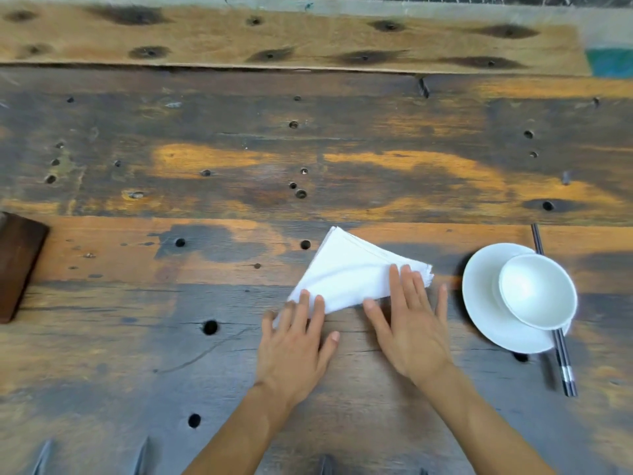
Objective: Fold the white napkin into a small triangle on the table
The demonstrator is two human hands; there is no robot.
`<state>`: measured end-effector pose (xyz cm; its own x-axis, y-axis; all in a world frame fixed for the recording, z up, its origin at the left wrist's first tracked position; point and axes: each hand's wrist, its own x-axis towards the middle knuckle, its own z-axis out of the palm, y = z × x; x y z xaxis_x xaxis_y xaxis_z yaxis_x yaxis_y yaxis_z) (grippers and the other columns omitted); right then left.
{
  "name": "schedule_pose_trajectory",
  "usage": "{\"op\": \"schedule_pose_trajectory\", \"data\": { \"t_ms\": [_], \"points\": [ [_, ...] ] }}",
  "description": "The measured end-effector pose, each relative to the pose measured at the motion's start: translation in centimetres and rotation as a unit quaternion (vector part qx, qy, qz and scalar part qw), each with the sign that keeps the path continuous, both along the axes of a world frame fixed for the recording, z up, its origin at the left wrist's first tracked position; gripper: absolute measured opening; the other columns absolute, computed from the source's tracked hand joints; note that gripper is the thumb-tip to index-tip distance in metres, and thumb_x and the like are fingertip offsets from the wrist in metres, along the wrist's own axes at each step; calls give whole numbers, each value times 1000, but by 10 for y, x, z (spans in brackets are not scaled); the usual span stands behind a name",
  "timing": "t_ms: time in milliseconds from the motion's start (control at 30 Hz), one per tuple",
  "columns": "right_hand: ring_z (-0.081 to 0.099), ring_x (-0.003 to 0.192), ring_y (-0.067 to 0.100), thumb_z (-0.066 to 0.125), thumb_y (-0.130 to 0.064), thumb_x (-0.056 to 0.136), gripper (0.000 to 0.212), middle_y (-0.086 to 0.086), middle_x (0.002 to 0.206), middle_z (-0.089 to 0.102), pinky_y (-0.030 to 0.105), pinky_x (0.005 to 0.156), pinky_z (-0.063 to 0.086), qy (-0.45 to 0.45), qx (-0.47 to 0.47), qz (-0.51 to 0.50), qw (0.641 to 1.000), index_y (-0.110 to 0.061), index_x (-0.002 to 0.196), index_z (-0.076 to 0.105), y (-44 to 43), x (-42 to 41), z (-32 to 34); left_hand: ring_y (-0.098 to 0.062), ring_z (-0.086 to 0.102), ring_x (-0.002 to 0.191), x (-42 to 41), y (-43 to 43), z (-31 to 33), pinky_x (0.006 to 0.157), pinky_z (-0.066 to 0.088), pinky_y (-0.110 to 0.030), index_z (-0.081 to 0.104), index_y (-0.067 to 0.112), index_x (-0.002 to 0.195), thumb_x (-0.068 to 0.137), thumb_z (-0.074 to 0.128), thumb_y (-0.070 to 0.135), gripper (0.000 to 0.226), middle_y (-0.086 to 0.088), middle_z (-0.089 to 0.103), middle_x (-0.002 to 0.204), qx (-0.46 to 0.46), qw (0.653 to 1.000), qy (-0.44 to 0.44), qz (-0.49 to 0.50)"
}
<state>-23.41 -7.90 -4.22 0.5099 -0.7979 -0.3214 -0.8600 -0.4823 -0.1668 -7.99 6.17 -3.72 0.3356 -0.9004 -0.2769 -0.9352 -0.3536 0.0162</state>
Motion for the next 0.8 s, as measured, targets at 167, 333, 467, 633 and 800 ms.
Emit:
{"op": "schedule_pose_trajectory", "data": {
  "t_ms": [167,333,467,633,800],
  "points": [
    [-5,157,26,24,-47,106,73,14,170,-5,45,123,-7,76,19,73,994,-7,161,-2,-47,14,5,-26,61,105,-93,25,4,91,37,-48,67,19,137,89,47,59,66,-3,68,136,-25,995,34,-87],
    [-12,156,25,27,-37,108,71,11,168,-18,37,125,0,48,60,166,983,-8,160,-12,-63,-6,7,-25,70,98,-149,8,13,80,56,-43,71,21,131,84,56,48,56,-1,70,131,-19,993,99,-62],
    [-13,156,25,28,-34,108,70,11,168,-18,38,126,3,37,64,188,979,-7,160,-11,-71,-18,6,-26,69,99,-162,-4,11,85,38,-46,70,19,133,85,55,43,55,-2,70,131,-30,996,68,-52],
    [-16,155,22,27,-33,108,69,6,168,-21,37,125,-3,9,72,184,980,-10,160,-12,-75,-27,-1,-25,69,98,-169,-9,14,83,48,-44,69,20,133,87,53,44,54,-3,69,130,28,991,119,-49],
    [-15,156,23,31,-33,108,70,6,168,-19,39,126,0,-26,81,177,981,-10,160,-10,-77,-27,11,-19,66,90,-158,-26,34,75,52,-37,74,26,121,91,47,48,46,2,70,115,2,989,149,-27]
  ]
}}
